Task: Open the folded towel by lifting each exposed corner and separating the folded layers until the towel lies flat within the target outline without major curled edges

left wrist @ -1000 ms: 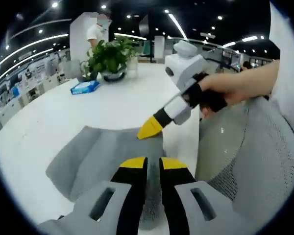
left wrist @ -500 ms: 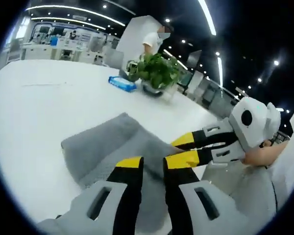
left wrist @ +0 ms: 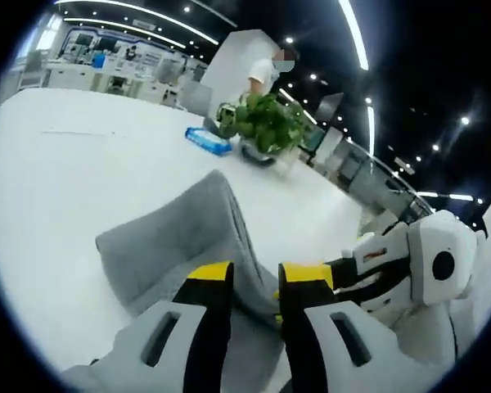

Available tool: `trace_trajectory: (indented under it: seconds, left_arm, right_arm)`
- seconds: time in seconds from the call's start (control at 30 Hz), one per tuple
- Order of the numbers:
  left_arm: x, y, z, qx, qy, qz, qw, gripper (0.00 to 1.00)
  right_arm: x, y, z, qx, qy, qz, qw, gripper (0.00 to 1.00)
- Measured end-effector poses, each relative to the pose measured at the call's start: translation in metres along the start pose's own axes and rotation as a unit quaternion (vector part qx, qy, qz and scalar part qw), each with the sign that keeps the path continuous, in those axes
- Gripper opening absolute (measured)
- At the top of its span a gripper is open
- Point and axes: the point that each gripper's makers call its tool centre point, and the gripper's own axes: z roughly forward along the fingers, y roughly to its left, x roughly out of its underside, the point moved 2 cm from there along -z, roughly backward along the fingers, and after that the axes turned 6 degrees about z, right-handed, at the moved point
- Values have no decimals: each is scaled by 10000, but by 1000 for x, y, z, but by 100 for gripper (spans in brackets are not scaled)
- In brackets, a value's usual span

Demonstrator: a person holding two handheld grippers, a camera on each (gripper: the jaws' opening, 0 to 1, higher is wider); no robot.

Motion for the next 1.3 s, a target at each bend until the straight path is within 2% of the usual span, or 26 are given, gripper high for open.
trace_trajectory:
  seconds: [0.23,0.37,0.73,1.03,1.1,1.17,1.2,1.23,1.3]
  left_arm:
    - [1,3,0,-70,44,22,10000,21]
    - [1,5,0,-97,35,12,9999,21]
    - [1,13,-3,-294,25,4,9996,21]
    - [-2,19,-7,-420,-72,-95,9990,18]
    - [-3,21,-7,-479,-72,-106,9988,16]
    - [-3,24,-10,-553,-63,-109,9984,10]
    - [-3,25,-11,-579,-78,-194,9981,10]
    - [-4,27,-12,-590,-112,-335,9976,9]
    - [-4,30,-14,-579,-132,-508,9969,8]
  right_arm:
    - [-3,2,-1,-131,-119,50,9998,3]
    - [-10,10,-1,-428,-379,268,9980,3]
    - [-22,36,-2,-1043,-646,67,9924,3]
    - [-22,43,-3,-1380,-812,372,9864,3]
    - [-23,43,-2,-1376,-878,665,9843,5]
    - [-29,37,-3,-1426,-1005,1512,9730,7]
    - [-32,32,-5,-1486,-1147,1906,9636,8]
    - [-36,25,-8,-1441,-1313,2042,9593,9]
    - [-43,7,-15,-1295,-1687,2638,9408,11]
